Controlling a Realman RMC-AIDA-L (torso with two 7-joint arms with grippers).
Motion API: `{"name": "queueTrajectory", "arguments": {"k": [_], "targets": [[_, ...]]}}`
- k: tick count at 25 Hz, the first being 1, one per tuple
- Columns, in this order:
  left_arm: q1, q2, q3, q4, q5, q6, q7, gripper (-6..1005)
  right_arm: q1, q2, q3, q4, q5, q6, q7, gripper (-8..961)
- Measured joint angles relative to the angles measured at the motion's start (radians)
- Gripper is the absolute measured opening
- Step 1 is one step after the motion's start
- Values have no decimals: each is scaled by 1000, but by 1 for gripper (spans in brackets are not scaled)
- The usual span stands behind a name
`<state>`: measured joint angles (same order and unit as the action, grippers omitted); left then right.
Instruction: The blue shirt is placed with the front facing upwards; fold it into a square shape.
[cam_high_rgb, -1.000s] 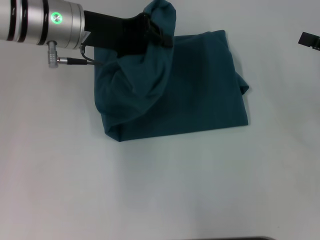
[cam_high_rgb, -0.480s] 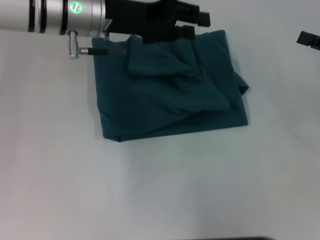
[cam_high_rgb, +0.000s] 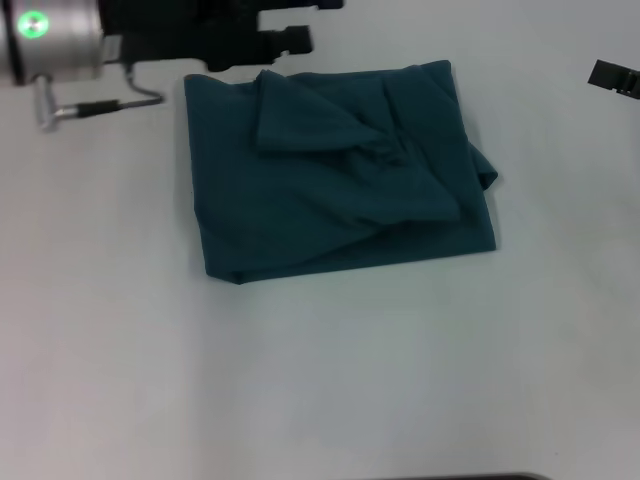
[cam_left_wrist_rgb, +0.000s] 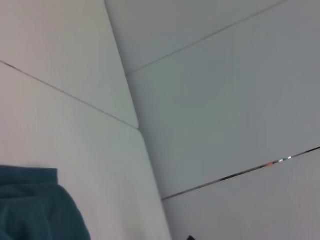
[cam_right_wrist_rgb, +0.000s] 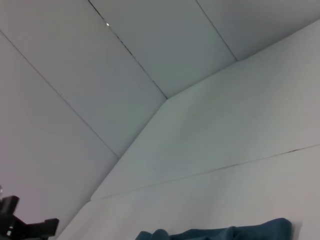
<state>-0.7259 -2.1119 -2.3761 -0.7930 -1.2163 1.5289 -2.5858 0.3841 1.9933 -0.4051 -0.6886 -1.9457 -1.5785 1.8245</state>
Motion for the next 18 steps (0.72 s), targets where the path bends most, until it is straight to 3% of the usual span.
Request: {"name": "queueTrajectory", "arguments": {"k": [4,6,8,13,18], "targets": [[95,24,-9,-25,-41,56,10,735,11,-18,-44,-3,-15,-5,55,602],[144,39,-10,-29,-43,83,18,732,45,-42,-88,-8,-75,-8,141,602],[189,48,-10,-37,-44,105,42,728,63,-53,-105,-8,-99,-11,176,602],[294,43,-1,-93,-31,147,187,717,179,-97,-180,-9,-210,-35,339,602],[345,39,2,-67,28,167,360,705,285,-104,-231,-11,-294,-50,452,602]]}}
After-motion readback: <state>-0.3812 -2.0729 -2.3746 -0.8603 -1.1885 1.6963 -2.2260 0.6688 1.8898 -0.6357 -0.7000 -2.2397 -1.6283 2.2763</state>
